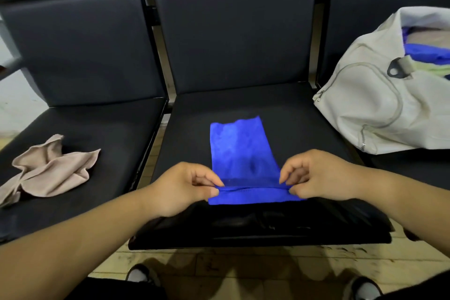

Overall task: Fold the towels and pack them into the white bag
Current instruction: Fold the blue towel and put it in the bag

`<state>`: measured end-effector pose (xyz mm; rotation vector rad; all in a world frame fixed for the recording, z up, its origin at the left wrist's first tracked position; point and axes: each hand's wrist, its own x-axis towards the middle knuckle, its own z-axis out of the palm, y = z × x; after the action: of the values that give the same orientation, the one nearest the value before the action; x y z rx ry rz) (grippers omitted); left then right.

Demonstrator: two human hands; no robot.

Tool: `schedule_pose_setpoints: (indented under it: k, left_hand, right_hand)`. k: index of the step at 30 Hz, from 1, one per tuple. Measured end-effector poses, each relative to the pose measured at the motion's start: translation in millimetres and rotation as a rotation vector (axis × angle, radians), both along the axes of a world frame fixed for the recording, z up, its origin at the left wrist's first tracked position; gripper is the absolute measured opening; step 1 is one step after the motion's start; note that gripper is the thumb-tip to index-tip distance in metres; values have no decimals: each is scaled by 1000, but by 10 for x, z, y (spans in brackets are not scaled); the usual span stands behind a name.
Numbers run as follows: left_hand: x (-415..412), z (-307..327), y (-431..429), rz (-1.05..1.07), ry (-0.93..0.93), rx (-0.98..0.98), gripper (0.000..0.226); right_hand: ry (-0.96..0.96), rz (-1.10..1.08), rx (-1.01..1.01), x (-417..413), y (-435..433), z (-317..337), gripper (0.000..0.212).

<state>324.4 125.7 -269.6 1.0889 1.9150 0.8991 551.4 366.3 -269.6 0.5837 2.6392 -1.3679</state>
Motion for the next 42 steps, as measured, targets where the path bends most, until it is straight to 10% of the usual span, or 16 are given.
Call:
schedule_pose_setpoints:
  k: [12,27,33,42]
  left_hand:
    - [-339,294,382,287,-160,184,13]
    - [-937,-333,1238,462,243,1,18]
    - [-773,-362,981,211,581,121,31]
    - [-375,-464,479,-268,569,-69,36]
  right_hand:
    - [167,-320,-423,-387,258,333,19]
    - [196,-640,-178,-1346,849,-524,20]
    - [243,-430,289,-1129,676,-348,33]
    - [-51,146,380,-555,273,-494,36]
